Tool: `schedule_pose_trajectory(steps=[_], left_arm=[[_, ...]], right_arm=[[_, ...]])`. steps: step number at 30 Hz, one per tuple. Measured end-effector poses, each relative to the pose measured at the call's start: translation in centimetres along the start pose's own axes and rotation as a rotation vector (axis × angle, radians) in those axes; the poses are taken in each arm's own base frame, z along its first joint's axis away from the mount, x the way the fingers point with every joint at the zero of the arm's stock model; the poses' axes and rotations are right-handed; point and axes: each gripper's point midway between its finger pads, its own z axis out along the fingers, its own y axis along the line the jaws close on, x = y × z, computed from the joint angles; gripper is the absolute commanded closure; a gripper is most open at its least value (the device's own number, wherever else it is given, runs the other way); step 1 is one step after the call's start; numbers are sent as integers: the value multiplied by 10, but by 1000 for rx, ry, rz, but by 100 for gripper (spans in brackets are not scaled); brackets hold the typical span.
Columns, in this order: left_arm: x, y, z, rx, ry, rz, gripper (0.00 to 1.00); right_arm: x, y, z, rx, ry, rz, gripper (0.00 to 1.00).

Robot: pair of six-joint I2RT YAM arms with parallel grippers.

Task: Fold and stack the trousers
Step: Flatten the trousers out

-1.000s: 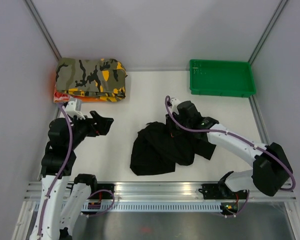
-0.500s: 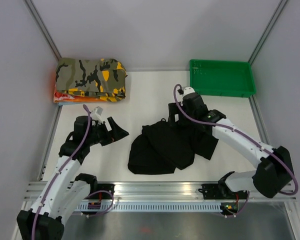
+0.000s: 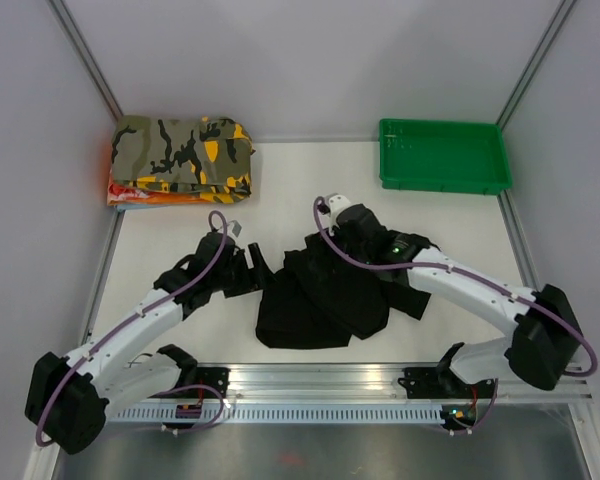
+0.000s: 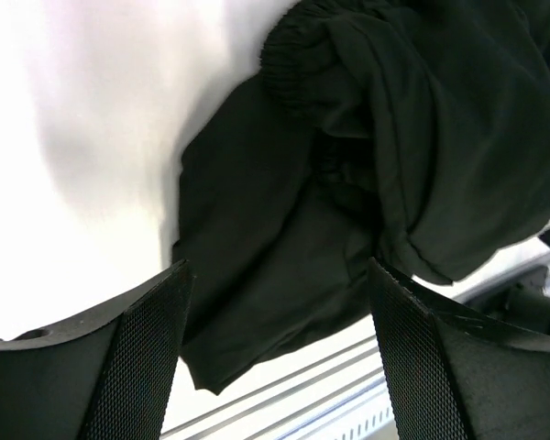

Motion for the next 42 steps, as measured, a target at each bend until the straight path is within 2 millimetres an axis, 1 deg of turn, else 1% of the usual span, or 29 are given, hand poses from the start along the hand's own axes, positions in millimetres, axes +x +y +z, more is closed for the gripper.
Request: schedule_pose_trajectory(steps=[4,6,8,10,11,12,13,14,15,16,19,21,23,25,27,29,31,32,33,34,37,38,39,40,41,42], left_arm=[[4,12,-4,-24,-39,-17,19],[7,18,-4,-42,-44,-27,18],[13,26,-4,-62,-42,-38,18],[20,35,-3,-82,-35,-49,18],[23,38,-3,-90,-32,-52,18],[25,41,-3,-97,-31,-56,18],[26,43,-4,-102,-31,-59,18],[27,44,-5,-106,-34,-60,18],[26,45,-5,-109,-42,-61,18],[25,45,-6,-110,-50,-61,18],[23,44,-7,-103,-63,-61,18],[22,43,-6,-97,-68,-60,18],[22,42,-2,-89,-68,-60,18],[23,41,3,-81,-56,-60,18],[24,39,10,-78,-38,-59,18],[27,41,19,-88,-10,-56,18],[29,42,28,-99,17,-50,19],[28,41,31,-101,27,-44,19],[27,40,35,-103,33,-38,19],[24,38,38,-104,37,-31,19],[12,29,48,-102,41,-8,19],[8,27,51,-100,40,1,19],[6,25,53,-100,38,8,19],[4,24,55,-96,35,15,19],[3,23,56,-94,35,19,19],[3,24,58,-95,38,23,19]], right_arm=[[-10,0,36,40,29,-68,2],[-9,-4,52,72,53,-103,2],[-5,-3,71,97,85,-153,2],[1,0,89,107,118,-193,6],[7,1,97,109,135,-211,17],[12,0,104,113,152,-230,23],[19,-2,109,121,169,-243,33],[23,-4,113,127,183,-251,65],[28,-8,117,139,202,-271,84],[31,-12,121,153,215,-282,98],[33,-21,126,204,235,-299,100],[28,-29,121,249,227,-302,100],[18,-33,107,281,206,-294,100],[0,-38,83,299,153,-255,100],[-19,-44,50,314,78,-200,100],[-42,-49,5,320,-43,-124,100],[-55,-58,-40,336,-163,-41,100],[-56,-62,-59,350,-215,2,100],[-52,-71,-76,383,-247,46,100],[-43,-81,-89,417,-265,104,100],[-5,-125,-118,604,-254,272,100],[11,-140,-126,675,-241,329,98],[27,-154,-136,745,-229,375,93],[41,-161,-145,790,-224,413,83],[48,-165,-154,821,-233,447,81],[50,-168,-164,839,-260,474,79]])
